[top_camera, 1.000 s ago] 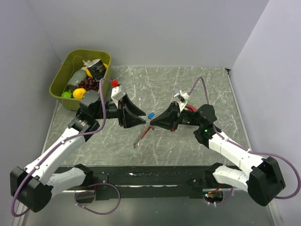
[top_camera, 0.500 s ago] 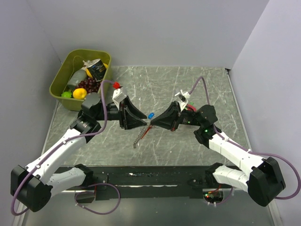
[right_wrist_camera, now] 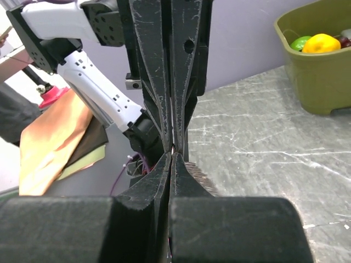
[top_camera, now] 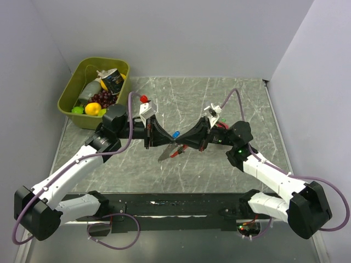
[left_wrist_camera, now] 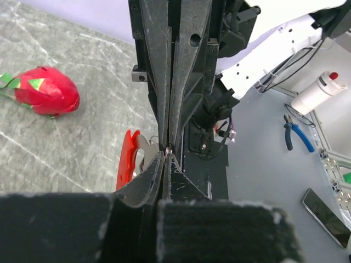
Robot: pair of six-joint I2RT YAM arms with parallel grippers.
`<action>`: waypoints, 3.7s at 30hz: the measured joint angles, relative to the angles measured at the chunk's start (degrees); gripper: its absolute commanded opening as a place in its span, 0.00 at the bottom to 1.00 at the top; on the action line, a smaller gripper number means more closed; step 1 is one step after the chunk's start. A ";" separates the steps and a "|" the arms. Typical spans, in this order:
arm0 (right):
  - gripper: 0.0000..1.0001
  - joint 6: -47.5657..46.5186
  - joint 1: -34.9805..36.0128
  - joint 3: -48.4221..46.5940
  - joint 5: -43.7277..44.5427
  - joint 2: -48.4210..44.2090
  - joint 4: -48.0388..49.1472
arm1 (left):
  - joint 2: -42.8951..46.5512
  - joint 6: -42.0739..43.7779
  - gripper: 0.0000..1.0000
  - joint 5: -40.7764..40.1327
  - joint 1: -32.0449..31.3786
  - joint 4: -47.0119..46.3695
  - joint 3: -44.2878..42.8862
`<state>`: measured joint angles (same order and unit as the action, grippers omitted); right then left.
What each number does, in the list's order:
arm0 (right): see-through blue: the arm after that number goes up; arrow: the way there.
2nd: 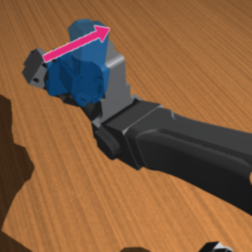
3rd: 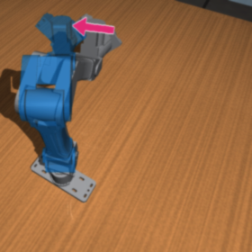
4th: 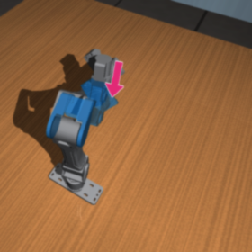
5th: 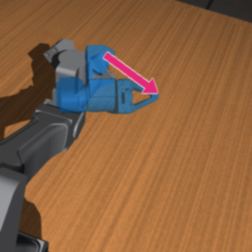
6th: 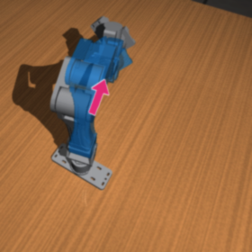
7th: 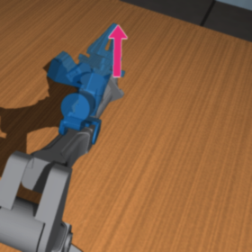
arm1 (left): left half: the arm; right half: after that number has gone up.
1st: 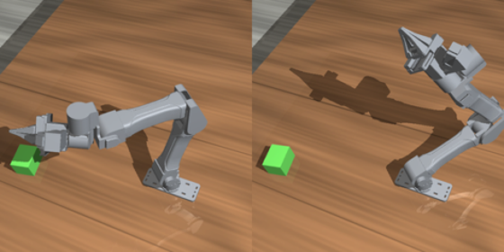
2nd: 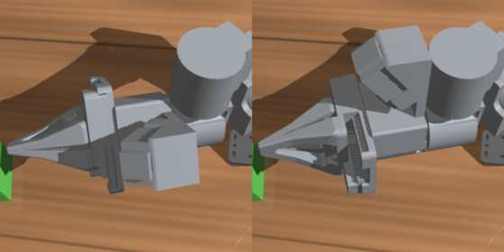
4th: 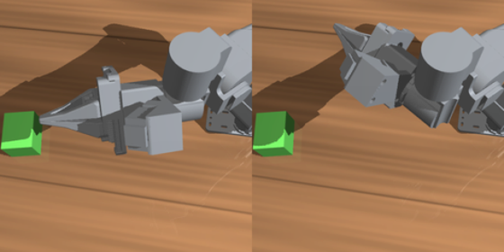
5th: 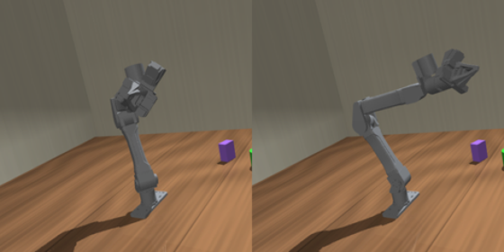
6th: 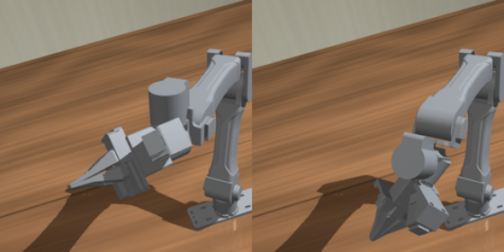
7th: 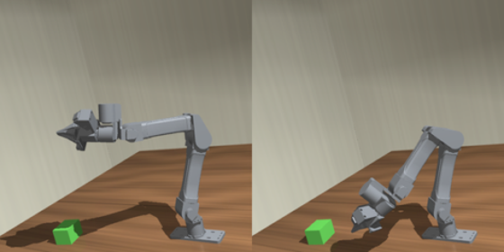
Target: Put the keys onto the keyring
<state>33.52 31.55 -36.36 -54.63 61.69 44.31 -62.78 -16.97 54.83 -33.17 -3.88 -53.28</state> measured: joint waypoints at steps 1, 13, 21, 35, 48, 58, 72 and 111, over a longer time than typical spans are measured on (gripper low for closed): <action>0.35 -0.09 -0.02 0.00 0.04 0.07 -0.11 | 0.00 0.42 0.01 -0.37 -0.02 0.87 -0.37; 0.86 -5.79 -1.57 0.00 3.21 -5.03 -7.21 | -4.26 14.99 0.01 -14.47 -2.43 27.17 -17.03; 0.65 -6.56 -3.48 -0.07 1.49 -6.05 -7.82 | -12.70 24.15 0.01 -21.49 -7.63 44.02 -27.23; 0.59 -5.07 -3.58 -1.57 -6.71 5.77 -5.35 | -15.21 30.03 0.01 -19.69 -9.11 55.36 -34.23; 0.34 -4.15 -2.91 -3.13 -8.46 6.93 -3.54 | -17.84 30.84 0.01 -19.54 -9.90 56.04 -34.86; 0.30 -5.09 -2.54 -3.23 -8.83 8.07 -4.52 | -17.77 30.82 0.01 -19.63 -9.94 55.39 -34.86; 0.00 -7.63 -2.54 -3.23 -8.63 7.65 -7.50 | -17.57 30.75 0.03 -20.83 -9.88 55.15 -34.84; 0.00 27.47 -2.54 8.74 15.43 3.06 27.58 | 4.04 -16.48 0.44 -4.66 -0.70 -27.34 8.15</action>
<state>60.99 29.02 -27.62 -39.20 64.75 71.90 -58.74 -33.45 50.17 -33.87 -31.22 -45.12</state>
